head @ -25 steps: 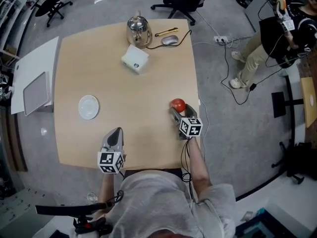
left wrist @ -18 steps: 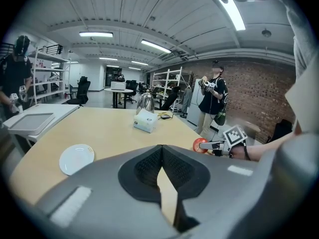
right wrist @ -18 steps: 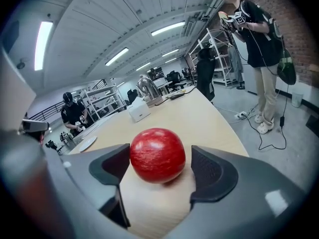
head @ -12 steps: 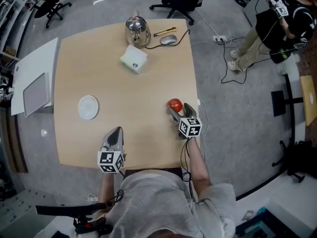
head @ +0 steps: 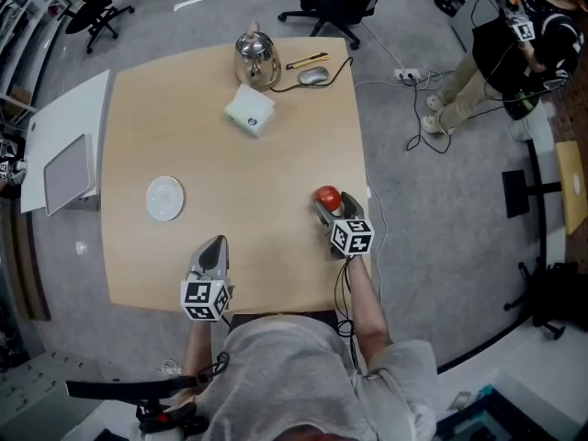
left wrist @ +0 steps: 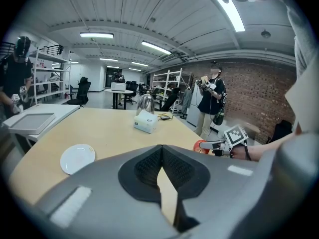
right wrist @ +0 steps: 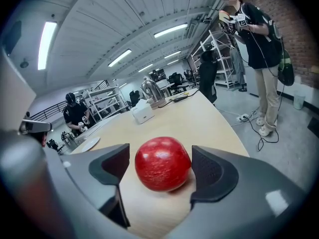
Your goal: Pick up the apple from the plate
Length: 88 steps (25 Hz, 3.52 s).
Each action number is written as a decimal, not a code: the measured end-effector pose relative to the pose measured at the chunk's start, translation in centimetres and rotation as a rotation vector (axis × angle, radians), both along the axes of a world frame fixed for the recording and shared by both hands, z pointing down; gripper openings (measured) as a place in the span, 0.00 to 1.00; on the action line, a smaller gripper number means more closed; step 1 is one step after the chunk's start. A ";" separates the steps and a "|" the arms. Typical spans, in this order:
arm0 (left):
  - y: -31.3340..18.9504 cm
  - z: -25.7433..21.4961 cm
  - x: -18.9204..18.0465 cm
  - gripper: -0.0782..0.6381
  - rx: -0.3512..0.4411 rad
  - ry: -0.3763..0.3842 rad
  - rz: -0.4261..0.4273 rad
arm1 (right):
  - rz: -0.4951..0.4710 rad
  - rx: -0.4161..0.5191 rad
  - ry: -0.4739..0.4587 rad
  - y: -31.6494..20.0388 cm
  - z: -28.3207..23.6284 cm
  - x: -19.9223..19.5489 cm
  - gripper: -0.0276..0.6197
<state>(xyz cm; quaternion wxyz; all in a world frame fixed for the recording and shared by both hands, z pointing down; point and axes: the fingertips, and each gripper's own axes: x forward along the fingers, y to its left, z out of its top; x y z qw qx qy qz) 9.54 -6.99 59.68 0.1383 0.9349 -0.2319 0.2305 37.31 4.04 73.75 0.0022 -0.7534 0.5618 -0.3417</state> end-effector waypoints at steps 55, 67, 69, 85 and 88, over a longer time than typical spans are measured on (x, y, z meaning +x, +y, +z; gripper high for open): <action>-0.2 -3.8 -2.2 0.13 0.059 0.150 0.112 | 0.018 0.105 0.293 1.3 -13.0 -6.7 0.23; -1.0 -5.1 -3.5 0.13 0.074 0.189 0.153 | 0.053 0.128 0.340 2.1 -16.1 -11.1 0.13; -1.2 -5.2 -3.8 0.13 0.077 0.192 0.158 | 0.065 0.137 0.344 2.4 -16.5 -11.8 0.12; -1.0 -5.8 -4.7 0.13 0.101 0.228 0.181 | 0.113 0.175 0.352 5.0 -17.5 -14.2 0.05; -1.0 -6.0 -5.0 0.13 0.101 0.231 0.184 | 0.114 0.176 0.344 5.2 -17.6 -14.8 0.05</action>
